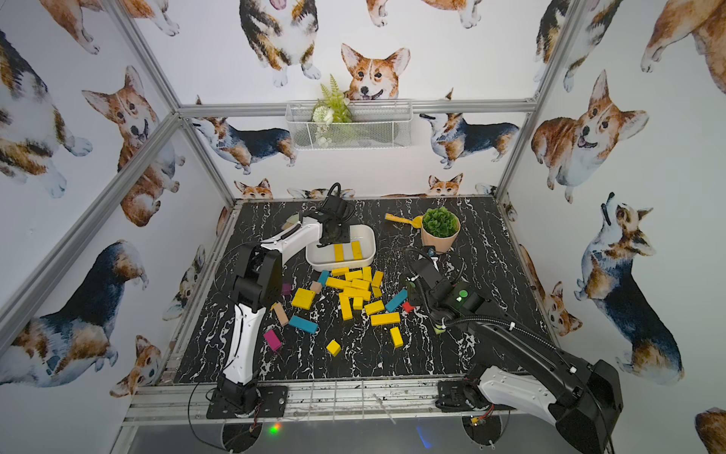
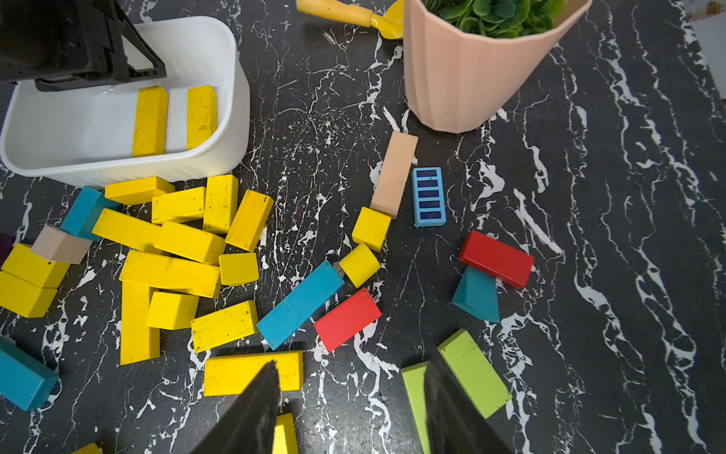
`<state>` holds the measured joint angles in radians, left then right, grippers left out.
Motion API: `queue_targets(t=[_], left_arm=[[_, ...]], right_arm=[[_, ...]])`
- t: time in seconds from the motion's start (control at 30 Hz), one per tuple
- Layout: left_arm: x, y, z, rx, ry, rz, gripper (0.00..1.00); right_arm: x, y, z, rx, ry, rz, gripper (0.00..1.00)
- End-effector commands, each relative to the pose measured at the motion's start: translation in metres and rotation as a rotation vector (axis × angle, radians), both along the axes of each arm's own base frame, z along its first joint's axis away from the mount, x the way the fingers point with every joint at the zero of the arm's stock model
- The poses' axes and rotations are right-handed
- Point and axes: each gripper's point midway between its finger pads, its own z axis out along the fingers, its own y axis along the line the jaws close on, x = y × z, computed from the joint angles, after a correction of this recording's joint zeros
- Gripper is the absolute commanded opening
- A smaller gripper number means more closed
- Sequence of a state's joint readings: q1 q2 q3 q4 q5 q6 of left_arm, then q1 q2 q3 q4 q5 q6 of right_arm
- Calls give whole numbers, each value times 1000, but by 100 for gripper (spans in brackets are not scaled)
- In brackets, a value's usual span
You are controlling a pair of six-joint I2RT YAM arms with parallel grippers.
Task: Pick out the yellow building blocks
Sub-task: Place the building block in the storage box.
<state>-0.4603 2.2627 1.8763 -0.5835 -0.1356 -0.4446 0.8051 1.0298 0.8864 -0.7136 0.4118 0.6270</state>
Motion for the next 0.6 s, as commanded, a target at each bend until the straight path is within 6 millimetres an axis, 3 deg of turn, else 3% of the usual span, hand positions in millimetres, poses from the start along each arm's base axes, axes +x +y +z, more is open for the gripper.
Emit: queue_targets(t=[0.0, 0.13, 0.3, 0.47, 0.57], left_arm=[[-2, 0, 32, -26, -38, -12, 63], [-11, -10, 82, -135, -106, -57, 64], [-45, -13, 140, -258, -202, -95, 65], [-98, 6, 160, -337, -235, -82, 65], [-133, 28, 152, -348, -233, -37, 65]], right_arm=[[1, -4, 4, -12, -10, -16, 60], [2, 4, 2, 1, -1, 11, 59], [4, 28, -11, 40, 38, 89, 58], [-3, 71, -30, 8, 112, 288, 57], [-16, 101, -41, -69, 148, 446, 57]])
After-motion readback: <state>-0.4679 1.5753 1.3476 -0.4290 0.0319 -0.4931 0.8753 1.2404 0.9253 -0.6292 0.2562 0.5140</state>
